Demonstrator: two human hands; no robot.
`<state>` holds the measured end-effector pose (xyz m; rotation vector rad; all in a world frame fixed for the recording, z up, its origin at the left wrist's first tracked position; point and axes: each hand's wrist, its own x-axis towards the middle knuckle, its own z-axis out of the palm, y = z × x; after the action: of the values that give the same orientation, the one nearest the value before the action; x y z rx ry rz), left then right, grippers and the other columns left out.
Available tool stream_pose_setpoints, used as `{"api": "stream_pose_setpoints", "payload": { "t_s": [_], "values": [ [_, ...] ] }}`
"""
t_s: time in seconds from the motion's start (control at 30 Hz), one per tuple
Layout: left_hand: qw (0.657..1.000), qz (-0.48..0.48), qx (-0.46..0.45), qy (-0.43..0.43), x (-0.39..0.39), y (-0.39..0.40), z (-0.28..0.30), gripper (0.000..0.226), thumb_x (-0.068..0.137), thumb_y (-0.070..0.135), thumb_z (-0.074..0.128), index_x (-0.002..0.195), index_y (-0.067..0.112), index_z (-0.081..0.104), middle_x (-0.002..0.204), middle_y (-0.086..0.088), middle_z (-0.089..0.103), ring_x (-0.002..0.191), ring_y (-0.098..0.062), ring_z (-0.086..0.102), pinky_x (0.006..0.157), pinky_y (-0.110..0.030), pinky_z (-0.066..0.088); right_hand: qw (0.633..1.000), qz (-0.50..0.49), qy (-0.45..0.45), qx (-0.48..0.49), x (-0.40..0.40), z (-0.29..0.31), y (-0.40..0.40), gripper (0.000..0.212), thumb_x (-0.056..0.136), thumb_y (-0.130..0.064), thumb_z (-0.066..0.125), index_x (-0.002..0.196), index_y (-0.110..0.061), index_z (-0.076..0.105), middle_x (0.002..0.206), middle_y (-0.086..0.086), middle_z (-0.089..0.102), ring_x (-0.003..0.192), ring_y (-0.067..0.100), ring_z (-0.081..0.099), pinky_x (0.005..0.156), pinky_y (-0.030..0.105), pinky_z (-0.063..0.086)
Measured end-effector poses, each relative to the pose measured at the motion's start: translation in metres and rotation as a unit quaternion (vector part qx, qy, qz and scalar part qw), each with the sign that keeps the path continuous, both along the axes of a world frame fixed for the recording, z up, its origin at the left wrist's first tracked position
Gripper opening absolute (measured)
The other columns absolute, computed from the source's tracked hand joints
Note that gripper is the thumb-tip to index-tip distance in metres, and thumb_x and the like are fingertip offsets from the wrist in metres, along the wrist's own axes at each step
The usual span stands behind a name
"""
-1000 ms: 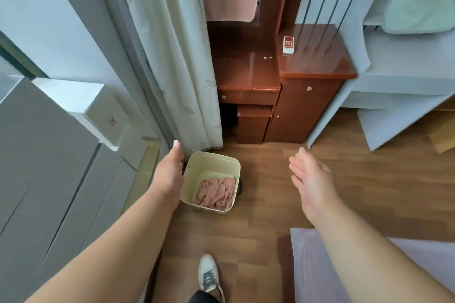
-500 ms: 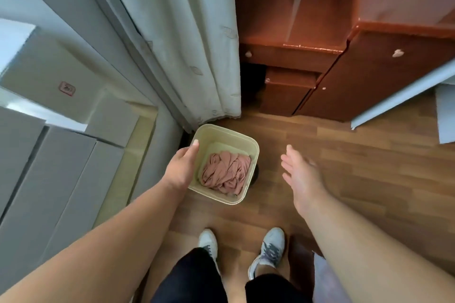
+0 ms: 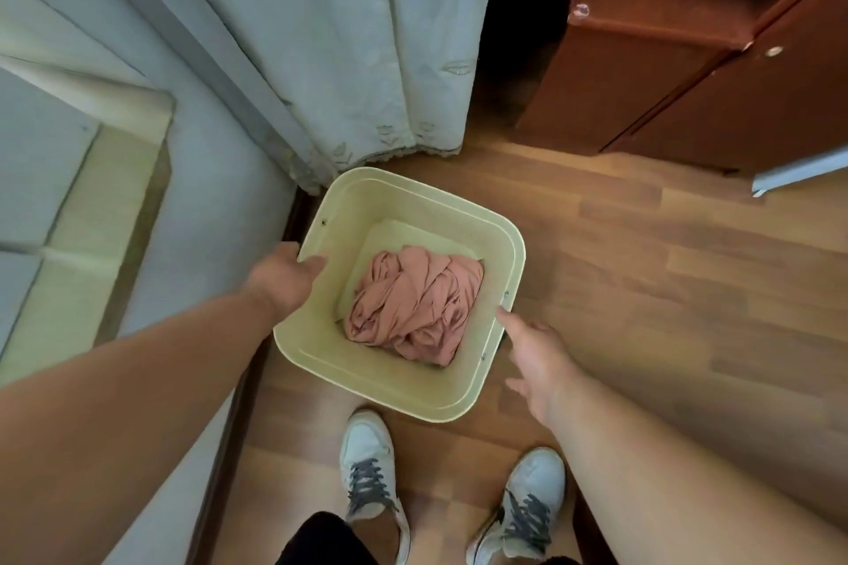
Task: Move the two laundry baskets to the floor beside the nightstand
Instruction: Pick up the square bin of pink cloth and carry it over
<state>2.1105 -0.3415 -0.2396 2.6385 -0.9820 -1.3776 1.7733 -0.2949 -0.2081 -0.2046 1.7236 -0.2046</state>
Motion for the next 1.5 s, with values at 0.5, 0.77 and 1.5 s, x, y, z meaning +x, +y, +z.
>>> {"api": "stream_pose_setpoints", "payload": {
  "t_s": [0.5,0.77,1.5],
  "values": [
    [0.989,-0.041,-0.084,-0.114,-0.053,-0.015,0.146,0.041,0.103,0.013,0.061,0.144,0.014,0.066,0.115,-0.009,0.077,0.106,-0.040,0.072,0.083,-0.040,0.053,0.964,0.190,0.144,-0.119,-0.046,0.084,-0.057,0.028,0.086,0.000,0.066,0.096,-0.020,0.082,0.092,0.011,0.085,0.092,0.044,0.082,0.086,0.062,0.068],
    [0.983,-0.112,-0.097,-0.106,-0.133,-0.069,0.340,0.035,0.084,-0.005,0.054,0.084,0.019,0.079,0.075,-0.008,0.076,0.072,-0.037,0.070,0.058,-0.032,0.049,0.930,0.207,0.228,-0.199,-0.128,0.311,-0.111,0.030,0.084,-0.012,0.068,0.066,-0.035,0.065,0.077,0.003,0.083,0.074,0.036,0.081,0.077,0.054,0.070],
    [0.851,-0.398,-0.335,0.073,-0.342,-0.156,0.752,0.024,0.083,0.009,0.078,0.082,0.031,0.086,0.068,0.013,0.084,0.054,-0.014,0.079,0.067,-0.048,0.070,0.828,0.007,0.459,-0.323,-0.325,0.718,0.002,0.023,0.097,-0.015,0.062,0.083,0.000,0.073,0.070,0.022,0.069,0.055,0.027,0.055,0.056,0.038,0.035]
  ]
}}
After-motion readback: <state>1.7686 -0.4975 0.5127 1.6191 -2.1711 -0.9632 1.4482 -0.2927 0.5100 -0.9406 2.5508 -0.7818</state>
